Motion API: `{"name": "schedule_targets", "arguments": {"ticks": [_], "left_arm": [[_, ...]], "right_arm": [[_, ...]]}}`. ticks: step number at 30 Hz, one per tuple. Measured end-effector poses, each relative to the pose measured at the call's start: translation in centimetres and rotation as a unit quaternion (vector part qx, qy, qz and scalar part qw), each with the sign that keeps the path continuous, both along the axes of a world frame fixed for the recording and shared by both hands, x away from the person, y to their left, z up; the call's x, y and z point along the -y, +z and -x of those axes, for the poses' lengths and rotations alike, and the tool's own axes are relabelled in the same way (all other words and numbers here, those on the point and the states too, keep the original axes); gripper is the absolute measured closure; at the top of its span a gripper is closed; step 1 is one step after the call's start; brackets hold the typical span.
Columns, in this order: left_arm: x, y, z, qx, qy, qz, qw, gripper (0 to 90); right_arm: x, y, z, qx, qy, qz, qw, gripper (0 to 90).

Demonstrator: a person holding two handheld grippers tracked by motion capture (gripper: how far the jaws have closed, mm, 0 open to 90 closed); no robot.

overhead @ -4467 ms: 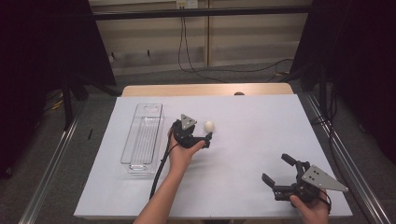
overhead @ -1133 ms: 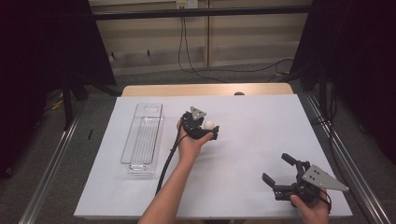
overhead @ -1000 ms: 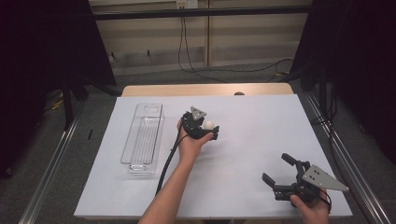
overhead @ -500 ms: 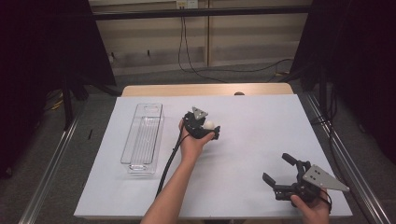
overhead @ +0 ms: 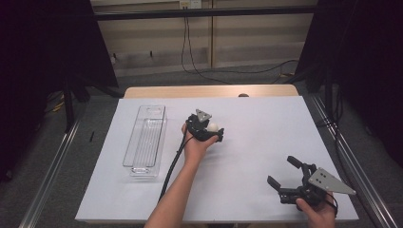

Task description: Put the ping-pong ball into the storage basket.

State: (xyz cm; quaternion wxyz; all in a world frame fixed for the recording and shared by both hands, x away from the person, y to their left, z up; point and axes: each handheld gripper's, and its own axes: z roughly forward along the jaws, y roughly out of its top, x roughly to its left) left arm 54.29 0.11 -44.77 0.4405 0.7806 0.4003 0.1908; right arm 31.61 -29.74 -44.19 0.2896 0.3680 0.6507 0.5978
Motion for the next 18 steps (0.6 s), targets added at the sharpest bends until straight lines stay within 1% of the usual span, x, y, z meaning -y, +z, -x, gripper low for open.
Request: {"name": "schedule_targets", "arguments": {"ticks": [1,2,3,5,7,9,12,13,15,18], "left_arm": [[-0.07,-0.01,-0.05,0.0,-0.001,-0.005,1.0,4.8],[-0.05,-0.03,-0.04,-0.003,0.002,-0.004,1.0,4.8],[-0.02,-0.08,-0.06,-0.003,0.004,0.001,1.0,4.8],[0.03,-0.16,-0.1,-0.004,0.005,0.004,1.0,4.9],[0.01,-0.19,-0.15,-0.005,0.005,-0.002,1.0,5.1],[0.03,-0.26,-0.18,-0.006,0.006,-0.001,1.0,5.2],[0.05,-0.32,-0.24,-0.007,0.003,-0.004,1.0,5.9],[0.15,-0.38,-0.24,-0.009,0.005,0.002,0.9999,6.2],[0.15,-0.39,-0.28,-0.01,0.001,-0.004,0.9999,6.5],[0.22,-0.44,-0.32,-0.011,0.001,-0.002,0.9999,7.4]], "right_arm": [[0.0,0.0,0.0,0.0,0.0,0.0,1.0,0.9],[0.01,0.0,-0.01,0.0,0.001,0.002,1.0,0.9],[0.0,0.0,-0.01,0.0,0.001,0.002,1.0,0.8],[0.03,0.0,0.0,0.0,0.002,0.002,1.0,0.8],[0.02,-0.01,0.0,-0.001,0.001,0.001,1.0,0.8],[0.04,0.0,0.0,0.0,0.001,0.001,1.0,0.8],[0.04,0.01,0.02,0.0,0.002,0.002,1.0,0.9],[0.04,0.01,0.02,0.0,0.004,0.002,1.0,0.8],[0.02,0.02,0.02,0.0,0.001,0.001,1.0,0.9],[0.1,0.02,0.01,0.0,0.004,0.001,1.0,0.9]]}}
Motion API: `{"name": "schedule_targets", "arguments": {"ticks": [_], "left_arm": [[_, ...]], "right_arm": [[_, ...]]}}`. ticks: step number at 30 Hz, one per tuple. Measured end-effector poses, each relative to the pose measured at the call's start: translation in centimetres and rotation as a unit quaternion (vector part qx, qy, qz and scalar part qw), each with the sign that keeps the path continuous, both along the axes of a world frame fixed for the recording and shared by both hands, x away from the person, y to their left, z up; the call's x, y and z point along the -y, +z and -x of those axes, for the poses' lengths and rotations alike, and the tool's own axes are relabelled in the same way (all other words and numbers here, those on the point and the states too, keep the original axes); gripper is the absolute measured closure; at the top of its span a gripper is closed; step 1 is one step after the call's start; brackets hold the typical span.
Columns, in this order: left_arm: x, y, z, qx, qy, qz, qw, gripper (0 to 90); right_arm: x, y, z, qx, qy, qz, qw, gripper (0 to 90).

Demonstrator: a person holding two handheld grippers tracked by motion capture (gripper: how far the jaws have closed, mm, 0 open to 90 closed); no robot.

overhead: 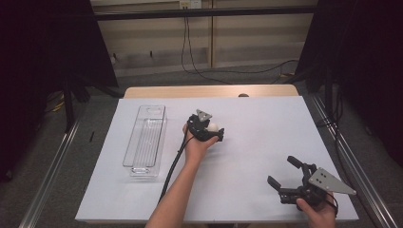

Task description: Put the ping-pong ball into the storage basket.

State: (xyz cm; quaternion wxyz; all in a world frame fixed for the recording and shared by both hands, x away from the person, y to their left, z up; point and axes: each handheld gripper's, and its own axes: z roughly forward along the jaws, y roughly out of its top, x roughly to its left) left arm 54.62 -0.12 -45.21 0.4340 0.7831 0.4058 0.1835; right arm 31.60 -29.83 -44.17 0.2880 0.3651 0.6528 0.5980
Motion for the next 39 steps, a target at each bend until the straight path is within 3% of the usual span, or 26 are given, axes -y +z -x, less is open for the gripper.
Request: {"name": "schedule_targets", "arguments": {"ticks": [16,26,30,33,36,37,39], "left_arm": [[-0.06,-0.23,-0.33,0.002,-0.004,-0.012,0.9999,14.7],[-0.4,-0.37,-0.68,-0.007,-0.007,-0.023,0.9997,21.7],[-0.21,-0.45,-0.72,-0.006,-0.001,-0.012,0.9999,24.3],[-0.17,-0.4,-0.74,-0.007,-0.004,-0.027,0.9996,25.6],[-0.04,-0.56,-0.81,-0.009,-0.003,-0.02,0.9998,26.6],[-0.17,-0.52,-0.87,-0.009,-0.008,-0.03,0.9995,26.6],[-0.03,-0.68,-0.91,-0.01,-0.003,-0.02,0.9998,26.8]], "right_arm": [[0.01,-0.01,0.0,0.0,-0.002,0.0,1.0,0.9],[0.05,0.0,0.01,-0.001,-0.003,-0.002,1.0,0.9],[0.06,-0.02,-0.01,0.0,-0.002,0.001,1.0,0.9],[0.06,-0.03,0.0,-0.001,-0.002,0.001,1.0,0.9],[0.07,-0.03,-0.02,-0.001,-0.002,0.0,1.0,0.9],[0.07,-0.03,-0.02,-0.001,-0.002,0.0,1.0,0.9],[0.07,-0.02,-0.01,-0.001,-0.003,0.0,1.0,0.9]]}}
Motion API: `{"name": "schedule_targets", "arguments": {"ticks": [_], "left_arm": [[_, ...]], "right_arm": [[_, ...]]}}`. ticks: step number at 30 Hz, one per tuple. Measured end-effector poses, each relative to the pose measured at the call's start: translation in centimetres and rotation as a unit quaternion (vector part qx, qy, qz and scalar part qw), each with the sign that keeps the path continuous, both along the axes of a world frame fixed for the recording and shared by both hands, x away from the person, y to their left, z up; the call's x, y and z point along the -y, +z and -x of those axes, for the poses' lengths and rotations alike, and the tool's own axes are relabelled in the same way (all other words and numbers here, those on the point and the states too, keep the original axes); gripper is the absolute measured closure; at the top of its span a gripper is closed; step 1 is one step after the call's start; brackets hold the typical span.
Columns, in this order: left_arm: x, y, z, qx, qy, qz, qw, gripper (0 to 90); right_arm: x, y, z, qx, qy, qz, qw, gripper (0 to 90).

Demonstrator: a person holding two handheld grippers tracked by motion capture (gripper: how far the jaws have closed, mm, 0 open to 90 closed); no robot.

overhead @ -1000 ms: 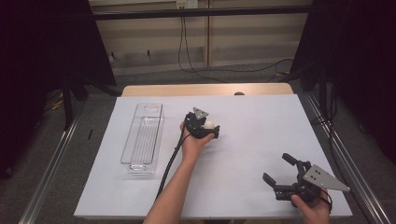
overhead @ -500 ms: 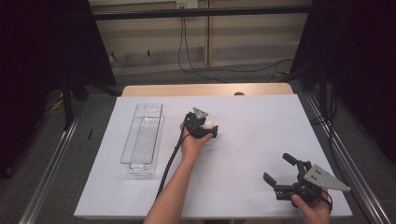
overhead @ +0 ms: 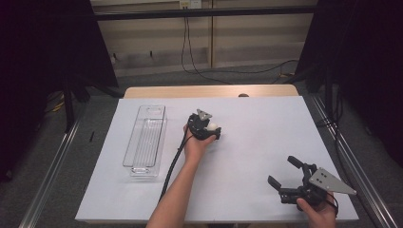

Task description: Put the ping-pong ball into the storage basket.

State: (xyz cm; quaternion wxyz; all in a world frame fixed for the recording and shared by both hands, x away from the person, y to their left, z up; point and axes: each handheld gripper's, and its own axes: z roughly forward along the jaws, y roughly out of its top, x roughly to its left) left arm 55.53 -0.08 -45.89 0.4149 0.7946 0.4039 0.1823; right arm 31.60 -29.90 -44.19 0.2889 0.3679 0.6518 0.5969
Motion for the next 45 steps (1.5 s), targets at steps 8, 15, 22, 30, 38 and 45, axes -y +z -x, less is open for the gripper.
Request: {"name": "schedule_targets", "arguments": {"ticks": [8,15,22,30,38,45], "left_arm": [[-0.16,-0.08,-0.09,-0.004,-0.007,-0.008,0.9999,32.1],[-0.04,-0.17,-0.11,-0.011,-0.01,-0.009,0.9998,34.6],[0.21,-0.27,-0.14,-0.011,-0.005,-0.001,0.9999,36.2],[0.1,-0.22,-0.24,-0.016,-0.007,-0.013,0.9998,39.8],[0.06,-0.2,-0.28,-0.017,-0.015,-0.021,0.9995,44.2],[0.06,-0.21,-0.27,-0.018,-0.012,-0.023,0.9995,47.2]], "right_arm": [[0.01,-0.02,-0.03,0.001,0.001,0.001,1.0,0.9],[-0.02,0.01,0.01,0.001,0.0,-0.001,1.0,0.9],[0.01,0.02,0.03,0.0,0.0,-0.001,1.0,0.9],[0.01,0.02,0.02,0.001,0.0,-0.001,1.0,0.9],[-0.03,0.01,0.0,0.002,0.001,-0.002,1.0,0.9],[0.0,0.02,0.01,0.002,0.0,-0.001,1.0,0.9]]}}
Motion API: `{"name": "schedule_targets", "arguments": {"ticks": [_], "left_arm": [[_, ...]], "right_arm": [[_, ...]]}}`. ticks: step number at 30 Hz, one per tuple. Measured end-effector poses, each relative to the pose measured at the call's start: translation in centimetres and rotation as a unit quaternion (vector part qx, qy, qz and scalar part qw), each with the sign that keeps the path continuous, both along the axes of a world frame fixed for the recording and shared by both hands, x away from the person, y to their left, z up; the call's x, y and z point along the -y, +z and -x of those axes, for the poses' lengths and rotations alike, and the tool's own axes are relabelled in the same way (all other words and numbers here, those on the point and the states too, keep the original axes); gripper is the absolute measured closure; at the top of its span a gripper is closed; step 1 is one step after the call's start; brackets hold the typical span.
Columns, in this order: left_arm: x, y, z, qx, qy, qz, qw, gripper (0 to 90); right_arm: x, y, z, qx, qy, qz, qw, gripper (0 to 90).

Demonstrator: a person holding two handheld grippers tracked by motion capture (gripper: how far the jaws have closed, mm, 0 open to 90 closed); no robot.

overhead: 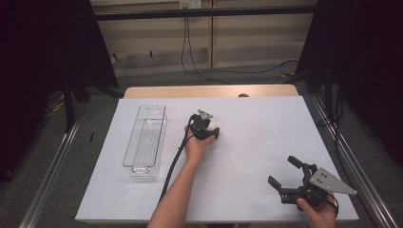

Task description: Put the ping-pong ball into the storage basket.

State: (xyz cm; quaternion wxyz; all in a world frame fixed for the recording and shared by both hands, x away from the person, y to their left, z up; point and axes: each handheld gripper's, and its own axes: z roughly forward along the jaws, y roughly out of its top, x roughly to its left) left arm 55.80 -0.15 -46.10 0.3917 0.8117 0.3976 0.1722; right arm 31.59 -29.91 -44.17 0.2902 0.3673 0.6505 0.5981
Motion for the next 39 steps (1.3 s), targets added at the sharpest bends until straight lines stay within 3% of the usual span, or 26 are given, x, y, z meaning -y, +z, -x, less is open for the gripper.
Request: {"name": "schedule_targets", "arguments": {"ticks": [7,10,31,37,39], "left_arm": [[-0.01,-0.02,0.01,-0.005,-0.002,0.003,1.0,50.8],[0.08,-0.1,0.03,-0.007,0.005,0.017,0.9998,50.9],[-0.11,0.05,0.01,-0.016,0.008,0.008,0.9998,51.2],[-0.16,0.27,0.05,-0.02,0.017,0.029,0.9992,51.2],[-0.42,0.44,0.01,-0.023,0.016,0.021,0.9994,51.1]], "right_arm": [[-0.02,0.01,0.0,0.0,0.001,-0.001,1.0,0.9],[0.0,0.03,0.03,-0.001,0.001,-0.001,1.0,0.9],[0.04,0.06,0.08,-0.002,-0.002,-0.003,1.0,0.9],[0.04,0.06,0.08,-0.002,-0.002,-0.004,1.0,0.9],[0.06,0.09,0.06,0.0,-0.003,-0.003,1.0,0.9]]}}
